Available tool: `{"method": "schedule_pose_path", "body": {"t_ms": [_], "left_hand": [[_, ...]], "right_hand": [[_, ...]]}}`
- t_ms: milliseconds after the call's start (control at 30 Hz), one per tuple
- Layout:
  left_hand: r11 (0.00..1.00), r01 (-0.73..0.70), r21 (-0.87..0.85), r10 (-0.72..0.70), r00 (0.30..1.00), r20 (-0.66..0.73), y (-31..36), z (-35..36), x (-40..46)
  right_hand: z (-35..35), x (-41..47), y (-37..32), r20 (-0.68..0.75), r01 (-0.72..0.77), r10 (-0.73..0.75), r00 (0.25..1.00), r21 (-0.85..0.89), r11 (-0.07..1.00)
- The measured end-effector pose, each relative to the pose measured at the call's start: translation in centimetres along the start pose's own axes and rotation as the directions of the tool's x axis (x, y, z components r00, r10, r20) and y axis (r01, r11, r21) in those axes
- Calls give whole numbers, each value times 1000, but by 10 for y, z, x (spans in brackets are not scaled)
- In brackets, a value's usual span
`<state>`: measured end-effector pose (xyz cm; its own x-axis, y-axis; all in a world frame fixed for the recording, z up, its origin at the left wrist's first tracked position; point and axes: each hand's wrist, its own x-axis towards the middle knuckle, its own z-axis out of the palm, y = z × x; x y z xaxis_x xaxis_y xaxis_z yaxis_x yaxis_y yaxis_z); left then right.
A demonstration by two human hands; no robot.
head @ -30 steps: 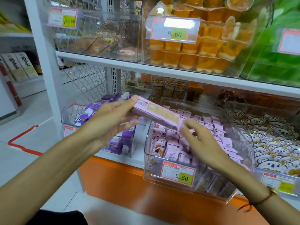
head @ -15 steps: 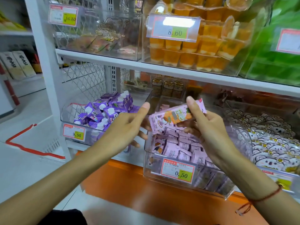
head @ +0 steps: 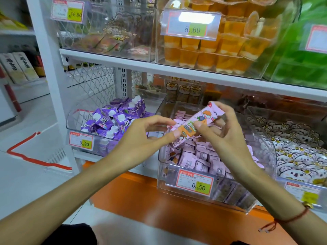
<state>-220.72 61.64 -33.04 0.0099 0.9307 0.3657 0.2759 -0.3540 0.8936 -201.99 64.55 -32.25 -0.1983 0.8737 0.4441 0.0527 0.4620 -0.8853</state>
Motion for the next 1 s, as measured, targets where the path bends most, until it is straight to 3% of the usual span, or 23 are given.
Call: {"method": "schedule_pose_path", "body": {"t_ms": [100, 200, 400, 567, 667, 733, 833, 1000], "left_hand": [[996, 34, 80, -30, 998, -56, -12, -2, -1], [981, 120, 155, -121, 993, -4, -27, 0, -4], [979, 180, 99, -190, 976, 109, -39, 0, -6], [980, 190, 58, -194, 977, 89, -44, 0, -3], [981, 188, 41, -190, 978, 82, -46, 0, -3], [982, 185, 49, -188, 979, 77, -47, -1, -2], [986, 152, 73, -157, 986, 65, -48, 1, -3], [985, 156, 79, -162, 984, 69, -49, -2, -2]], "right_hand": [[-5, 1, 3, 73, 109, -96, 993, -188, 976], [2, 0, 11, 195, 137, -61, 979, -406, 903], [10, 5, 26, 215, 210, -109, 970, -531, 821], [28, -9, 47, 435, 400, -81, 897, -719, 568], [24, -4, 40, 485, 378, -10, 874, -669, 640], [13, 5, 34, 421, 301, 10, 907, -664, 684], [5, 14, 32, 357, 214, 95, 929, -731, 648], [19, 23, 37, 443, 212, 166, 881, -684, 698]]}}
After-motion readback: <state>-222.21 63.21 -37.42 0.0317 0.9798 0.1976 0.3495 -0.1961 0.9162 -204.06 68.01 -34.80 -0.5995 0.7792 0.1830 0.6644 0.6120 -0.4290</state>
